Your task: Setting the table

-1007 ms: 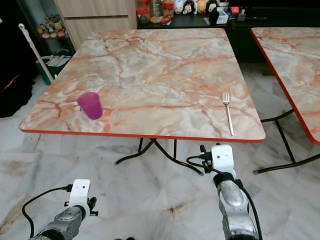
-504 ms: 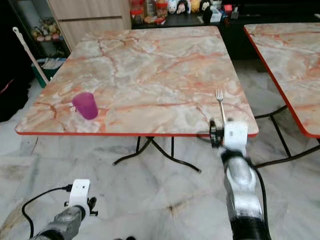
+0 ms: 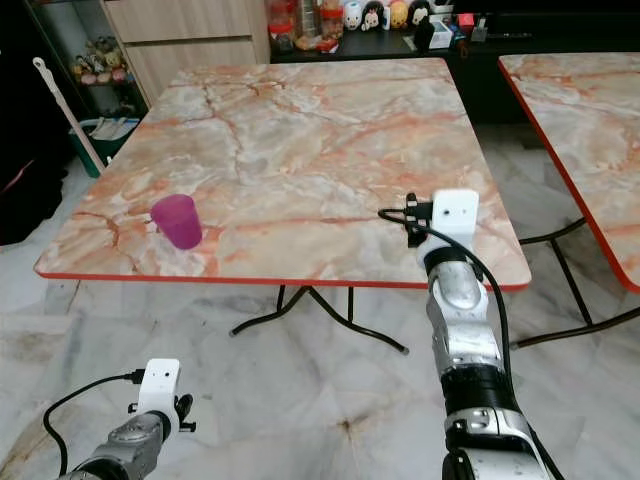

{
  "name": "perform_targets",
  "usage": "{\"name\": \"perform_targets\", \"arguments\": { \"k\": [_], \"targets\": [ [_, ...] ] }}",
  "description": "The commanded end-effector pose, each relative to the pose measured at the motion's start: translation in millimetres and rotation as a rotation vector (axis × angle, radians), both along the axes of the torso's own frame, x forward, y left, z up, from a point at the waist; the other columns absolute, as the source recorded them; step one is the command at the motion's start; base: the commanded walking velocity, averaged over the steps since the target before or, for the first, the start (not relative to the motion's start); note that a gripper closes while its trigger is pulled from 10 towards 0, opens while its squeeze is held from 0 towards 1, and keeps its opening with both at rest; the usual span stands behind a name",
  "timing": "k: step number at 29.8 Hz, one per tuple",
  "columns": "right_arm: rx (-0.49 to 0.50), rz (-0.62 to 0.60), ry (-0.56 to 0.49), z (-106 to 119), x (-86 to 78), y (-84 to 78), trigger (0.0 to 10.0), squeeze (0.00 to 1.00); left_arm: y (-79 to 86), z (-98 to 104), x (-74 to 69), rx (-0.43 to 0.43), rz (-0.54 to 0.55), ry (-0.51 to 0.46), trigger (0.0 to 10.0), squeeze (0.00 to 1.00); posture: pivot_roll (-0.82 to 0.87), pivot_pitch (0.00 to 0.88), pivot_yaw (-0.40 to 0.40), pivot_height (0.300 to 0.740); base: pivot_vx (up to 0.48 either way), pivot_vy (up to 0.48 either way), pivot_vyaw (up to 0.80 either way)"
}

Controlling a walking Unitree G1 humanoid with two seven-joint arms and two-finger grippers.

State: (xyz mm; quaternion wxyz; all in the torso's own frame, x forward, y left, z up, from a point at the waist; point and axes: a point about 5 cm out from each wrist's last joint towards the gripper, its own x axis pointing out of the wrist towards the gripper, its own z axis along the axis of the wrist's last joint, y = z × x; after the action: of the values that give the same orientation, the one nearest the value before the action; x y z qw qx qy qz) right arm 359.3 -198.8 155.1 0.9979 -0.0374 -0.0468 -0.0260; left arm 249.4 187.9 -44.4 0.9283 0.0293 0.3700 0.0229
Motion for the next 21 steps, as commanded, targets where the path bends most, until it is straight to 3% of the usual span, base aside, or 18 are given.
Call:
{"name": "perform_targets", "arguments": {
  "k": [1, 21],
  "targets": [
    [0.005, 0.007, 0.009, -1.7, 1.9, 3.1, 10.0, 0.00, 4.5, -1.6, -3.1, 0.018, 0.004, 0.009, 10.0, 0.00, -0.07, 0.055, 0.087, 0.740, 0.326, 0.000, 0.00],
    [-0.002, 0.008, 0.005, -0.1, 4.0, 3.4, 10.0, 0.00, 4.2, -2.0, -3.6, 0.020, -0.002, 0.012, 10.0, 0.00, -0.07, 0.052, 0.086, 0.740, 0.317, 0.000, 0.00]
  ]
}}
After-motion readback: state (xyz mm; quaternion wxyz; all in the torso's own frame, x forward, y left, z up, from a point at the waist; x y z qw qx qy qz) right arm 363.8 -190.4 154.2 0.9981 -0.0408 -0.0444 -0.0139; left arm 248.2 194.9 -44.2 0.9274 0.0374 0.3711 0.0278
